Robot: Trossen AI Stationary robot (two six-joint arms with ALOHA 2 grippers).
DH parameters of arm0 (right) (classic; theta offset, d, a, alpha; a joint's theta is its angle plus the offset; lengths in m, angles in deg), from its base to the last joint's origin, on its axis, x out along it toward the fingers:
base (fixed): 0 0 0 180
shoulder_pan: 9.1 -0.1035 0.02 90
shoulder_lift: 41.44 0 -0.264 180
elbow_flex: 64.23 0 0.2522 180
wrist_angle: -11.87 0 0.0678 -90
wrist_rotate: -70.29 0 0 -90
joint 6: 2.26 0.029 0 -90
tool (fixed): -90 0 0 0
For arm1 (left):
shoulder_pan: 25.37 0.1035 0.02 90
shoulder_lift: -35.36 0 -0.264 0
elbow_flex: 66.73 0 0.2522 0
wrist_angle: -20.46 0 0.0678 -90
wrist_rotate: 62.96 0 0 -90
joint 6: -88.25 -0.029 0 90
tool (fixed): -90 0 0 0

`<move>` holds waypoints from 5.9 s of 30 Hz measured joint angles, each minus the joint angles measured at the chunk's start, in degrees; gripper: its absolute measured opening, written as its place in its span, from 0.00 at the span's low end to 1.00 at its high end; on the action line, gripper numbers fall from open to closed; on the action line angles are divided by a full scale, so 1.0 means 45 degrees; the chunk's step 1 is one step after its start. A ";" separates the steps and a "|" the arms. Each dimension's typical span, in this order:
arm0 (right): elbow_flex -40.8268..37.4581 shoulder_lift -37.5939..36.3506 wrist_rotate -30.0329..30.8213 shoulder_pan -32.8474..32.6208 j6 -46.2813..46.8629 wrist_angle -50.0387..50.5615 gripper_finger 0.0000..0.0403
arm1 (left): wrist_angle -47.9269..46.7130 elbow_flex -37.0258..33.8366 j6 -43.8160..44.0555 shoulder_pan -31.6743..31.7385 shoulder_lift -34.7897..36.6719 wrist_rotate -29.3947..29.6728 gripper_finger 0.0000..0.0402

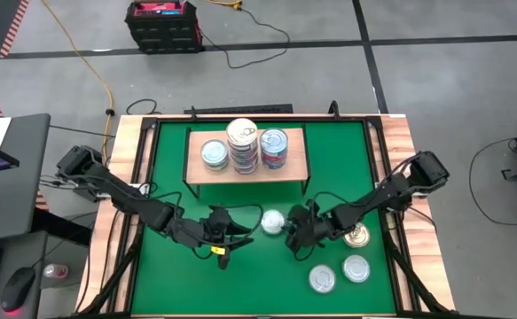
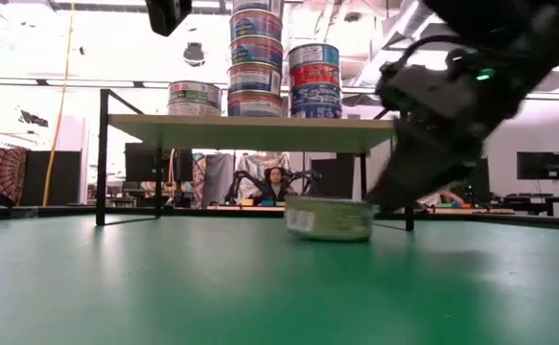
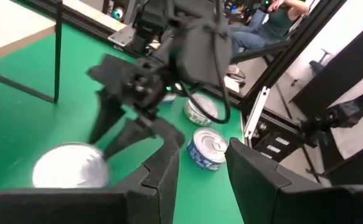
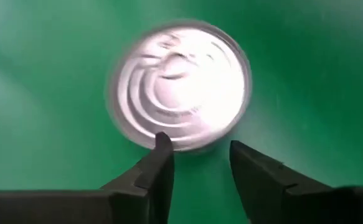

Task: Stack canned seafood by type on shelf
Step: Stack the green tuna can on top of the colored tuna cans

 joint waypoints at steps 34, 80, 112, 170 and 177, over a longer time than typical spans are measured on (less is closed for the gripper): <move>-0.0049 -0.3952 -0.2188 -0.0565 0.0011 0.4171 0.48 | 0.0065 0.2364 -0.2353 0.2787 -0.4809 -0.3476 0.82; 0.2007 0.0368 0.1003 -0.2649 -0.0920 0.3120 0.40 | -0.3792 0.2692 -0.0891 0.1972 -0.3596 -0.2886 0.80; 0.8398 -0.3516 0.5824 0.3177 -2.1046 0.7869 0.43 | 0.2738 -0.1629 -0.1822 0.1085 0.3285 -0.1577 0.73; 0.8393 -0.3339 0.2054 0.6240 -2.5948 0.6655 0.50 | 0.1982 -0.1680 -0.2832 0.1535 0.4652 -0.0574 0.73; 0.8393 -0.3339 0.2029 0.6355 -2.5939 0.6771 0.30 | 0.1980 -0.1680 -0.2832 0.1535 0.4652 -0.0574 0.73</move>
